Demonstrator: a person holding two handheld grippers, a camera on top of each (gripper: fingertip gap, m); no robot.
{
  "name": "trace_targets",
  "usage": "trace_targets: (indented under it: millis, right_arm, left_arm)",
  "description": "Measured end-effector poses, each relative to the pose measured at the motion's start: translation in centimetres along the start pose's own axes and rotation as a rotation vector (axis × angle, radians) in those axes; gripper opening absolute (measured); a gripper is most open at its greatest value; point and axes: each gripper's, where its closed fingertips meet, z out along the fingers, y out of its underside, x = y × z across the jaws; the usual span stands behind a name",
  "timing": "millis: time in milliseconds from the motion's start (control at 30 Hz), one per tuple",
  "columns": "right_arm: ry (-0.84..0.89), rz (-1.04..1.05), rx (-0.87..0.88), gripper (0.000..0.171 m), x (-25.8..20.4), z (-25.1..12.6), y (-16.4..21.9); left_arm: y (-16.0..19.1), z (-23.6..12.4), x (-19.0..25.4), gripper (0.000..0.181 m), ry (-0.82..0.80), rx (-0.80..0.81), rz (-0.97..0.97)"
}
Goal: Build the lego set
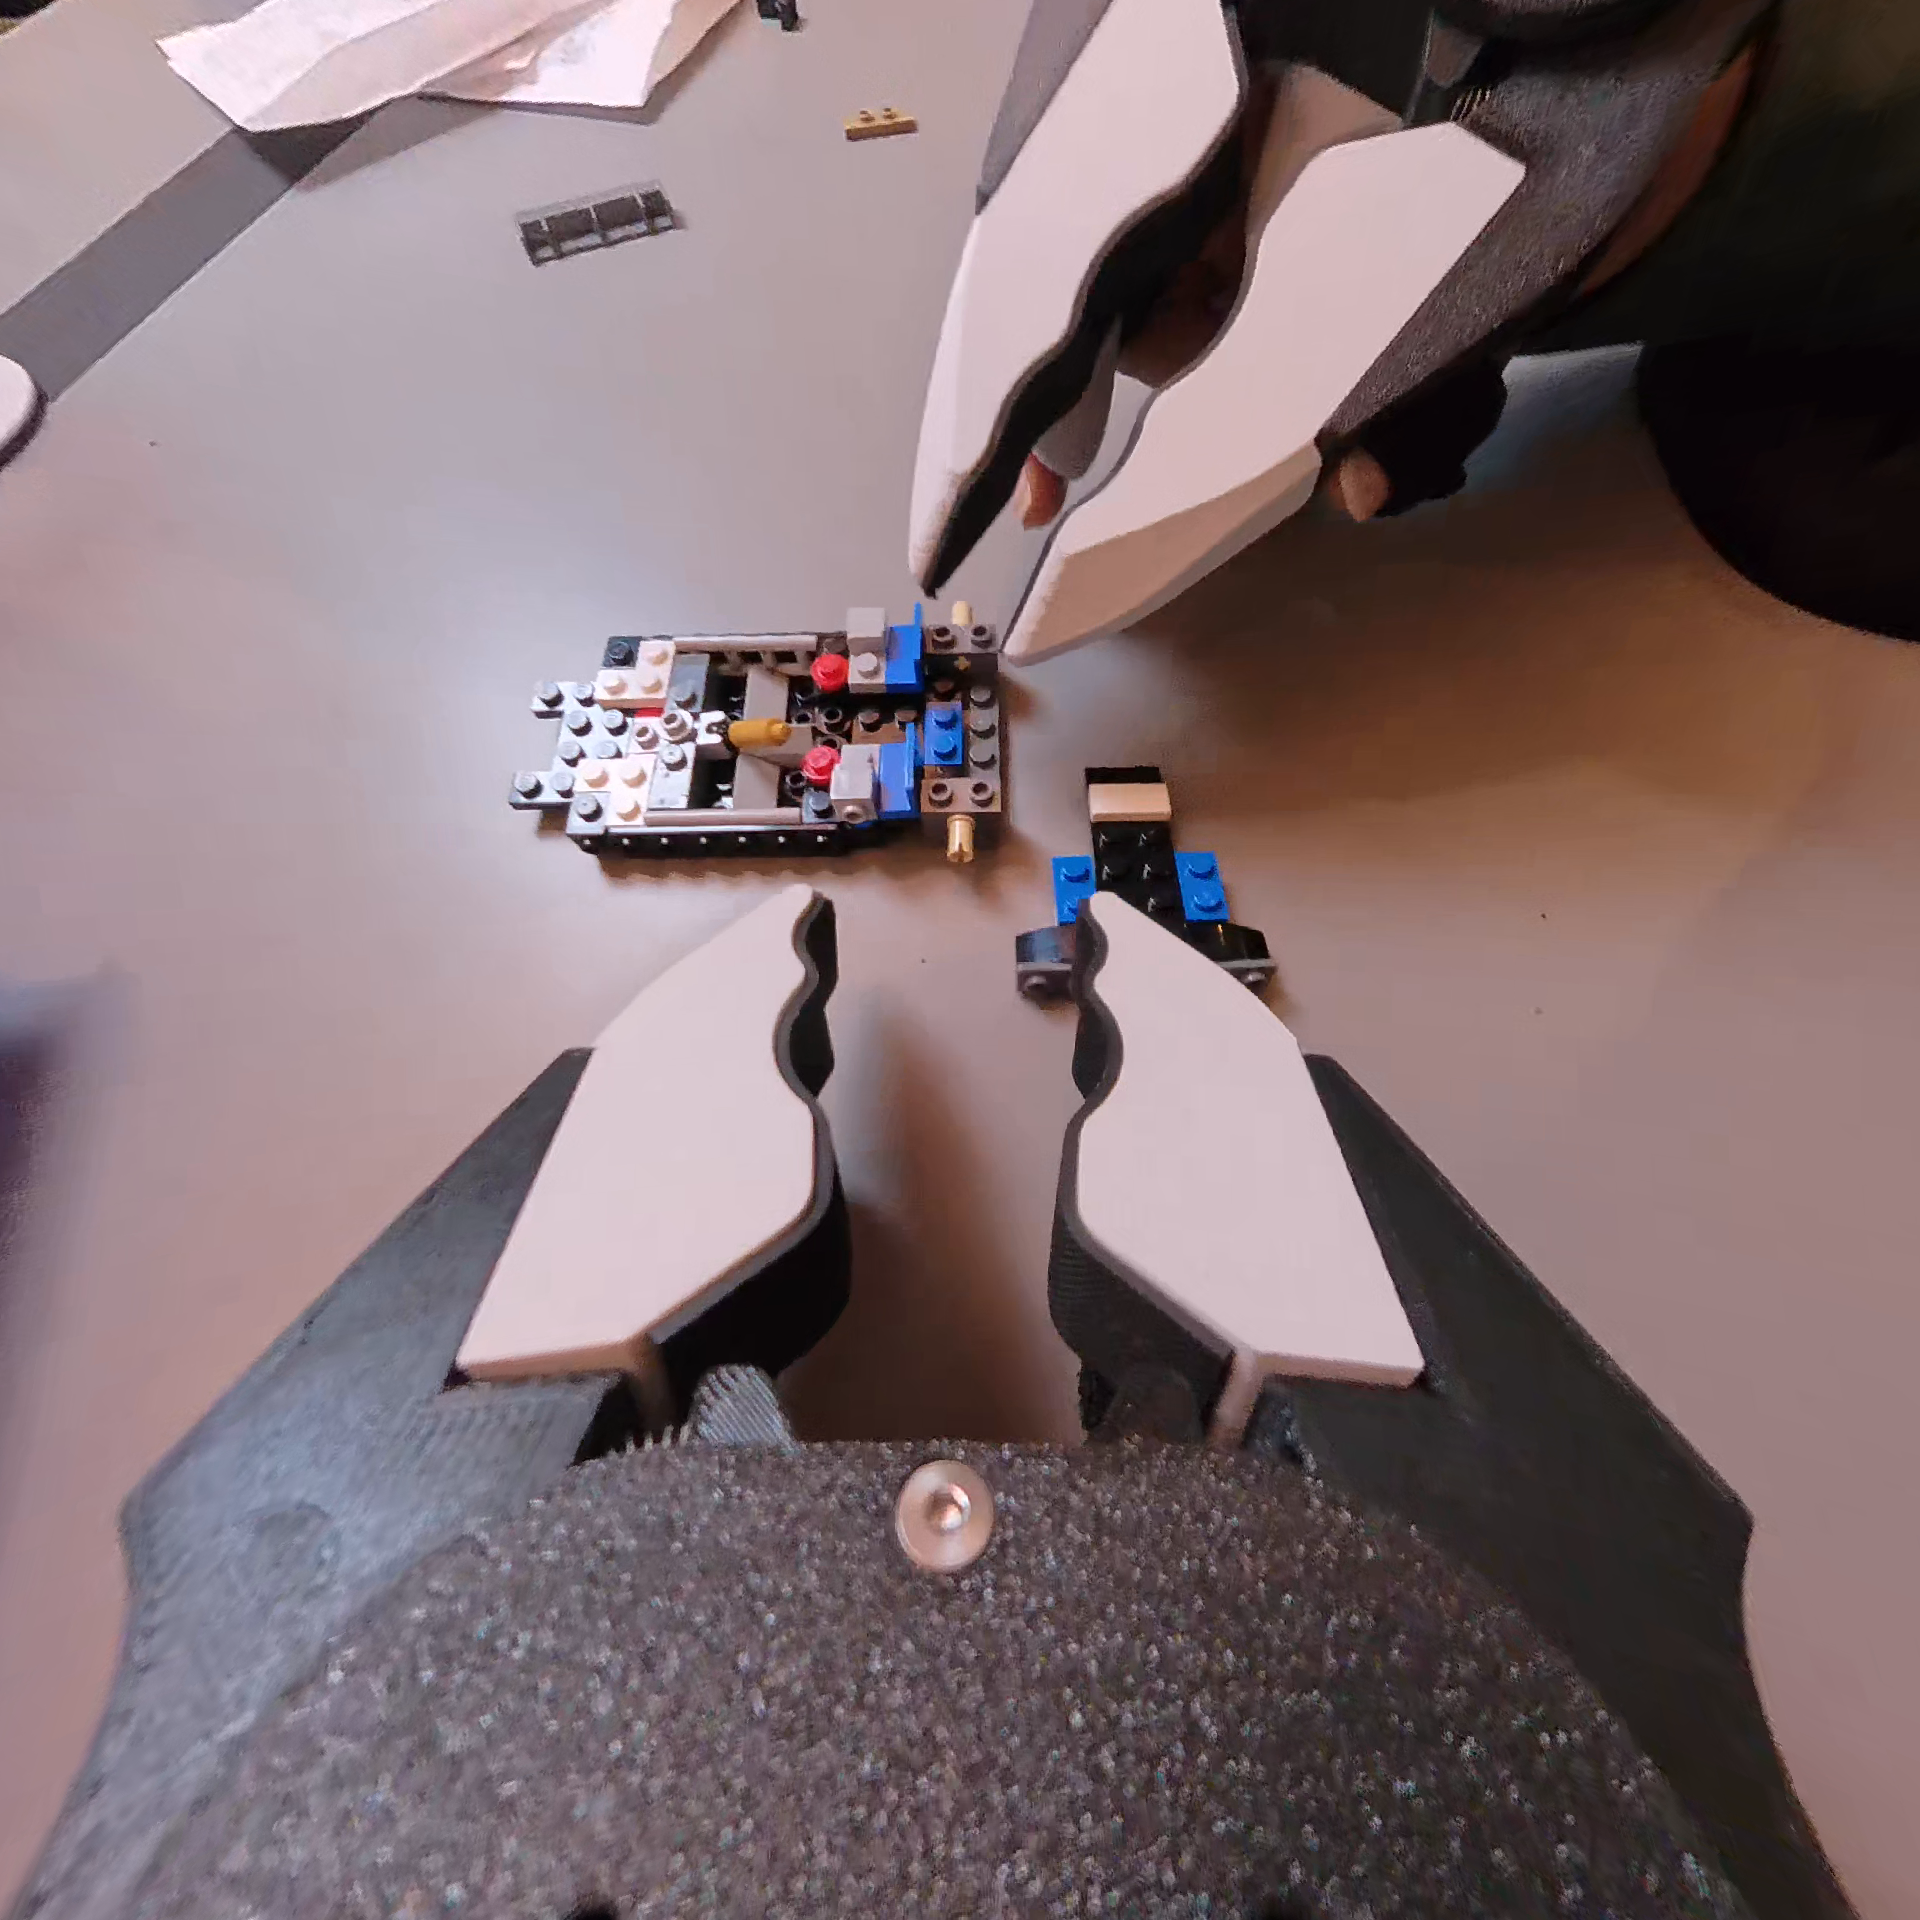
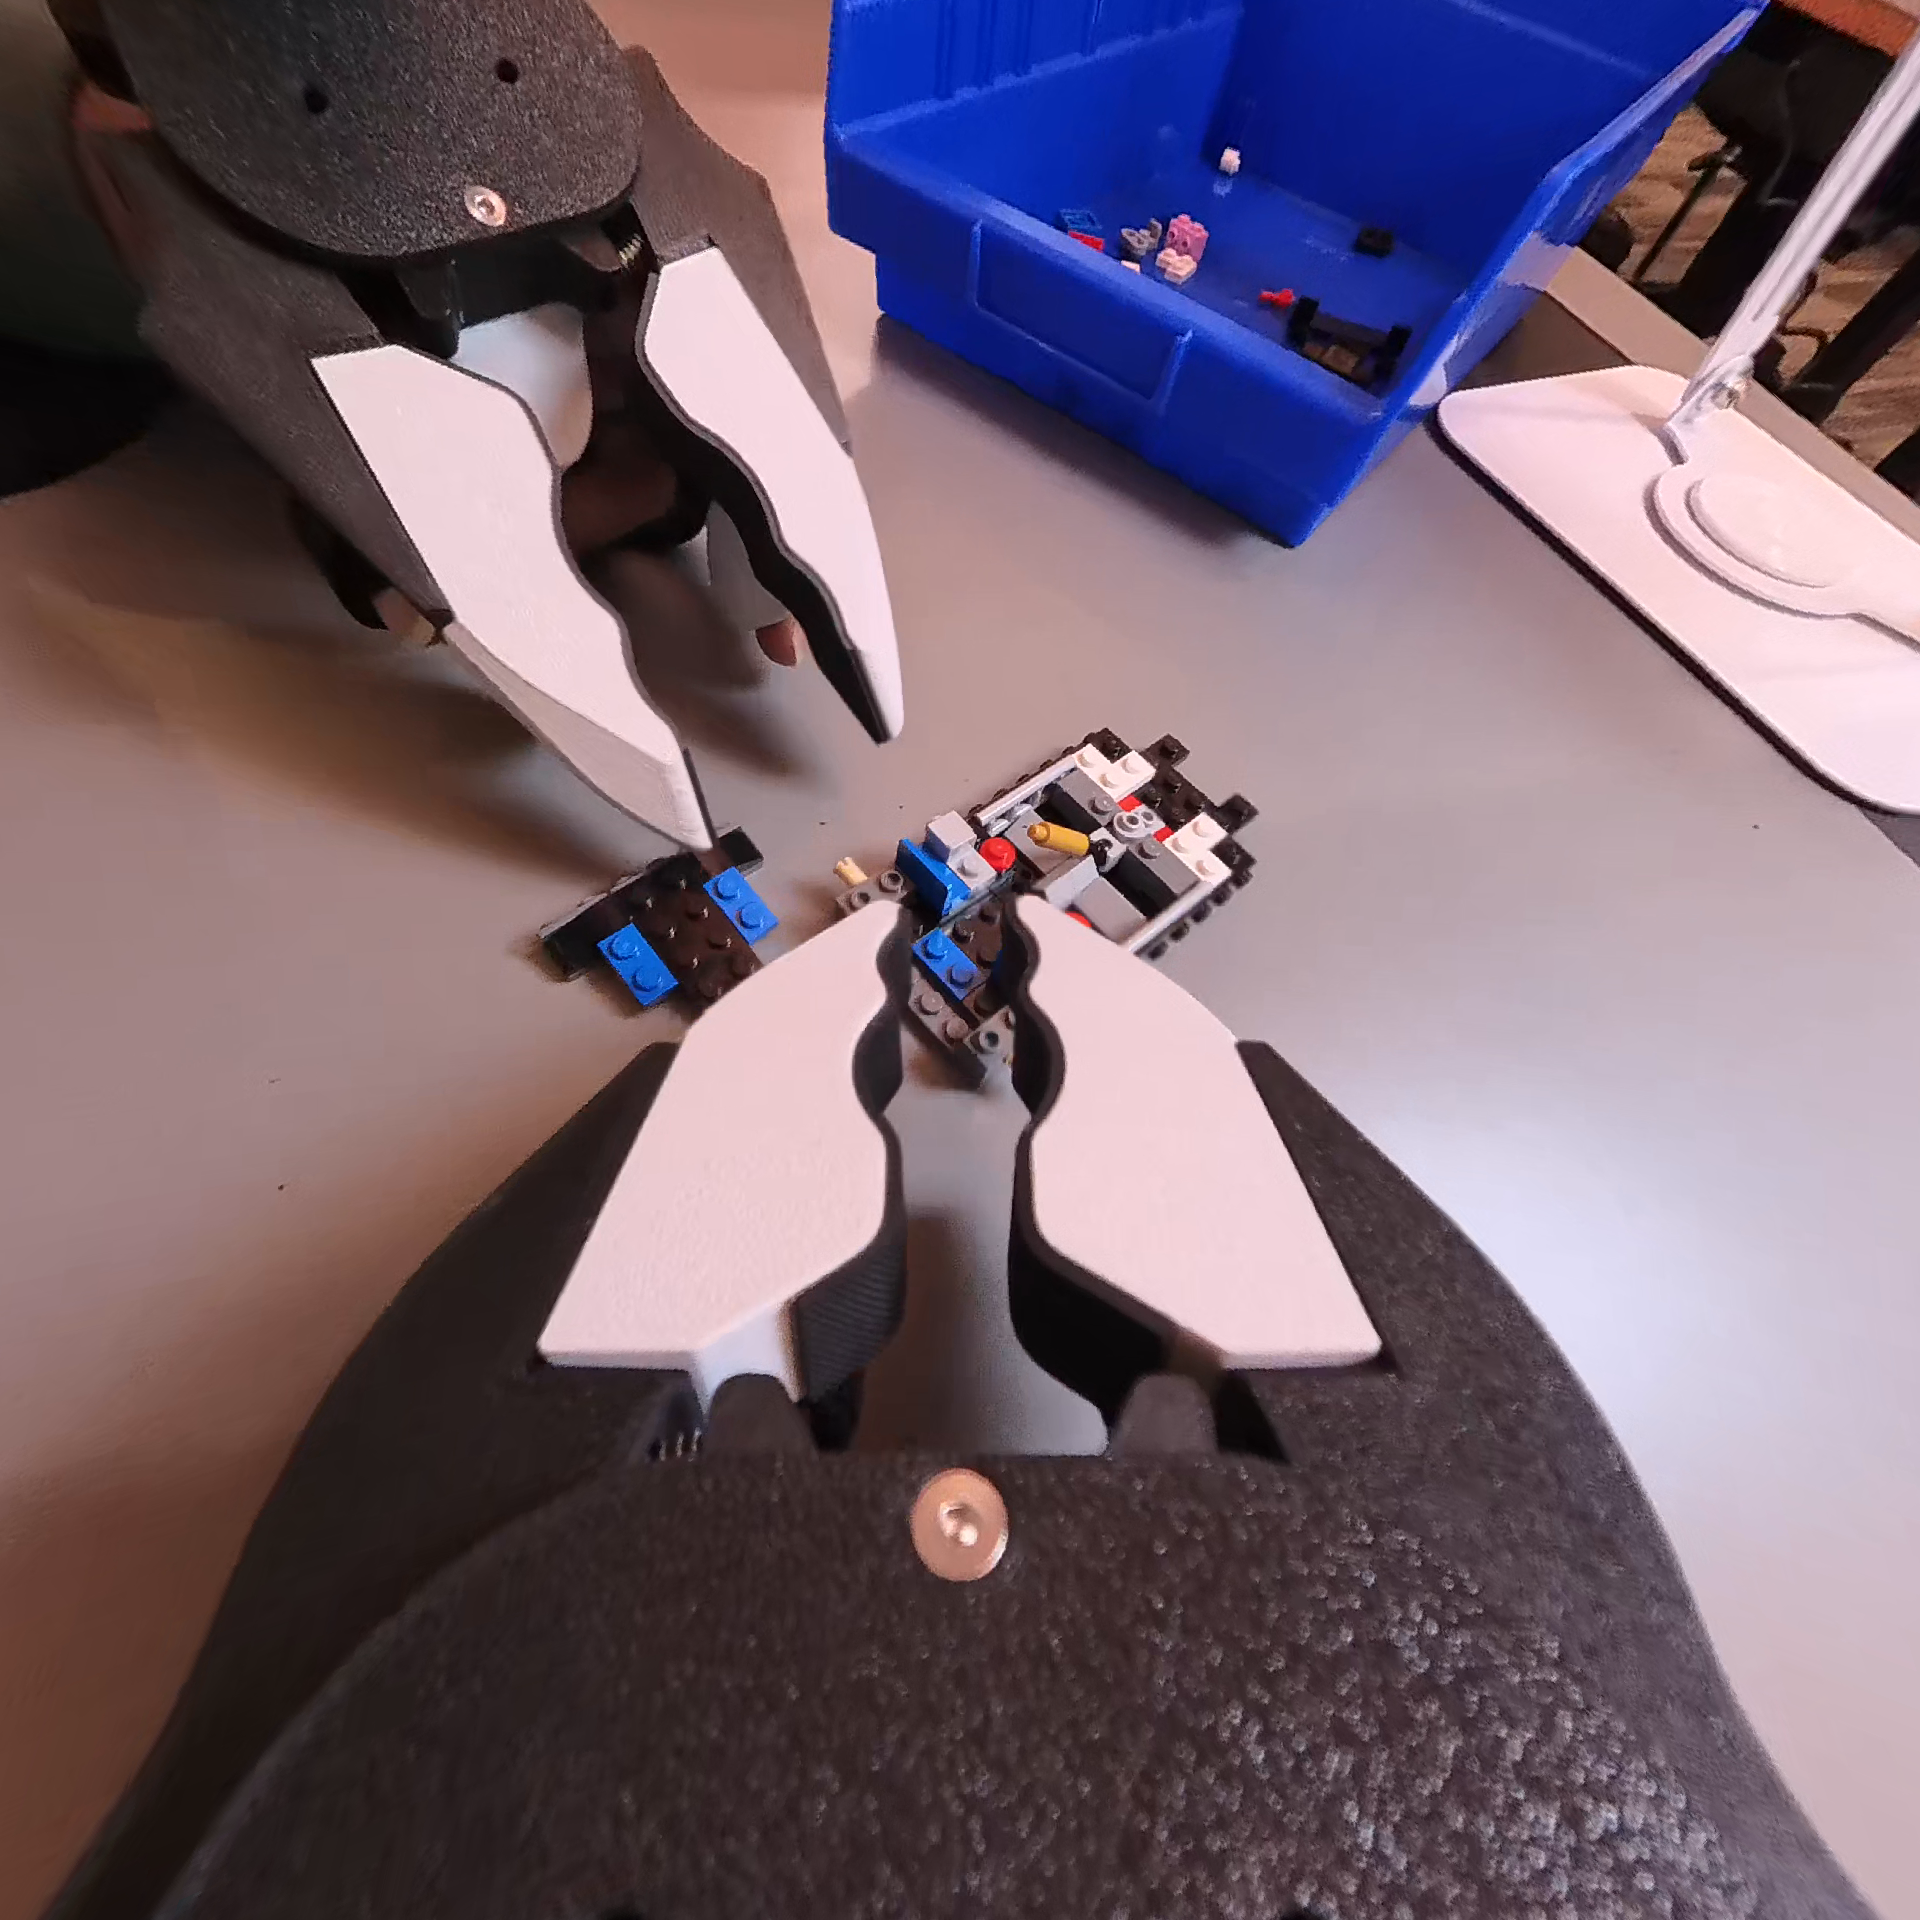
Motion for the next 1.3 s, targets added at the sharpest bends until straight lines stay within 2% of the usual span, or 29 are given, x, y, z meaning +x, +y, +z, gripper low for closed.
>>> trace_targets:
  millis: [100,200,233,333,500,633,700,833,933,1033,1100,1300]
  right_arm:
    - [-0.018,-0.093,-0.028,0.012,0.1,0.8,-0.7]
    - [-0.110,-0.192,-0.149,0.012,-0.4,1.9,-0.3]
    - [-0.170,-0.214,-0.203,0.011,-0.9,2.1,0.2]
    - [-0.194,-0.271,-0.286,0.009,-0.5,2.7,0.9]
    - [-0.226,-0.355,-0.299,0.002,-1.1,3.1,0.7]
    - [-0.176,-0.407,-0.211,0.001,-1.5,3.3,0.4]
    - [-0.178,-0.340,-0.155,0.001,-1.6,3.3,0.3]
    - [-0.288,-0.008,-0.112,0.000,-1.7,3.2,0.2]
    - [-0.351,0.160,-0.112,0.000,-1.6,3.2,0.0]
    - [-0.398,0.220,-0.082,0.000,-1.6,2.8,-0.4]
    - [-0.481,0.314,0.044,0.001,-1.4,1.8,-2.2]
    - [-0.510,0.373,0.193,0.001,-0.6,0.3,-4.2]
  left_arm:
    - [-0.7,0.4,-0.3,0.042,0.012,0.020,-0.006]
    - [-1.6,1.0,-0.9,0.047,0.032,0.027,0.044]
    - [-1.6,1.3,-0.8,0.051,0.060,0.009,0.060]
    - [-1.4,2.2,-0.3,0.057,0.143,-0.041,0.077]
    - [-0.3,3.4,-0.8,0.049,0.126,-0.121,0.138]
    - [-0.2,3.2,-1.0,0.043,0.122,-0.118,0.146]
    - [-0.2,3.1,-0.9,0.043,0.115,-0.116,0.161]
    - [-0.2,3.1,-0.7,0.043,0.121,-0.119,0.160]
    - [-0.2,3.1,-0.8,0.043,0.120,-0.119,0.167]
    - [-0.1,3.1,-0.5,0.044,0.133,-0.121,0.169]
    - [-0.1,3.1,-0.3,0.044,0.141,-0.122,0.175]
    - [-0.3,3.1,-0.3,0.045,0.150,-0.101,0.138]
